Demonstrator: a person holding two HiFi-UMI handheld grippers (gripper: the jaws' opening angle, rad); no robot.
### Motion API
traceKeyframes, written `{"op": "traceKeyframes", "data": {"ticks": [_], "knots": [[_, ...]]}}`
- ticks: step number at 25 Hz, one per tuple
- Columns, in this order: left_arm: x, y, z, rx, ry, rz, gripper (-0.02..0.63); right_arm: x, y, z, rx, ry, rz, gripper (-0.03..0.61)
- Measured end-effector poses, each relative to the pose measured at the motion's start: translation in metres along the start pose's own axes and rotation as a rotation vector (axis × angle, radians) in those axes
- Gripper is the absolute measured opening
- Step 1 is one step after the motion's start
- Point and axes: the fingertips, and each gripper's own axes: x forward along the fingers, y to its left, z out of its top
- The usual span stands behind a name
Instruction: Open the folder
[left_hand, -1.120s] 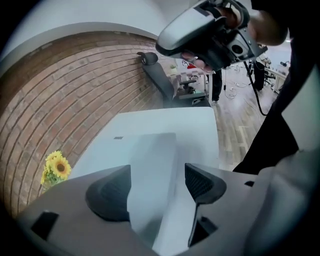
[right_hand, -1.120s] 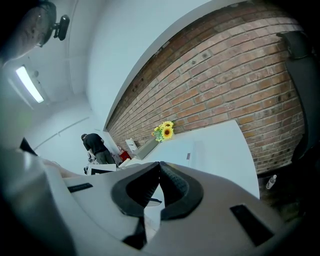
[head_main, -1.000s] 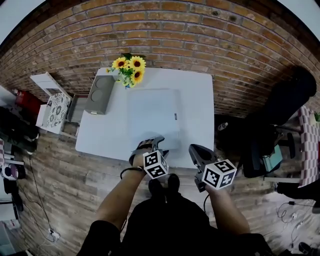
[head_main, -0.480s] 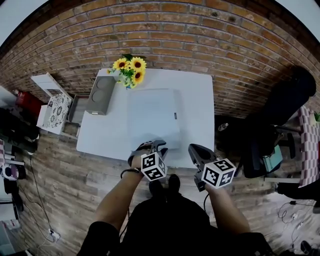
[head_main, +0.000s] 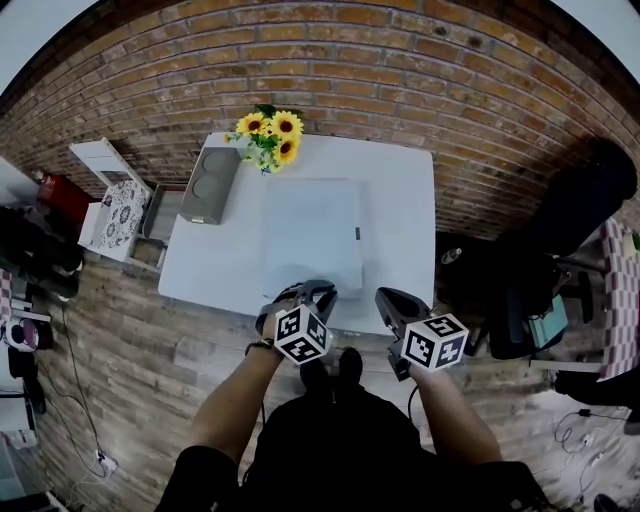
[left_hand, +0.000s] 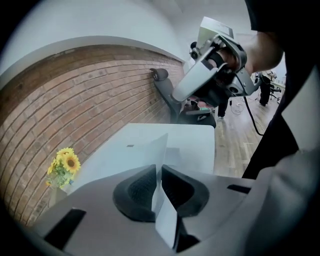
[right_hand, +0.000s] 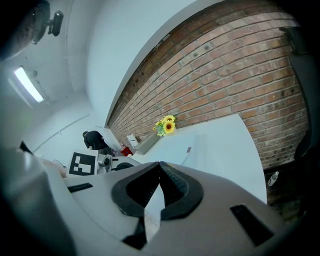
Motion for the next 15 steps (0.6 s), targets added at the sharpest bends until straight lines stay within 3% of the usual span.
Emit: {"op": "traceKeyframes", "data": {"ticks": [9, 15], "knots": [[-0.036, 0.032, 0.017, -0.201, -0.15, 0.099, 0.041, 0.024, 0.001, -0.007, -0.047, 0.053, -0.005, 0.027], [-0.052, 0.045, 0.019, -0.252, -0.186, 0.137, 0.041, 0.048, 0.005, -0.019, -0.094, 0.115, 0.004, 0.049]]}}
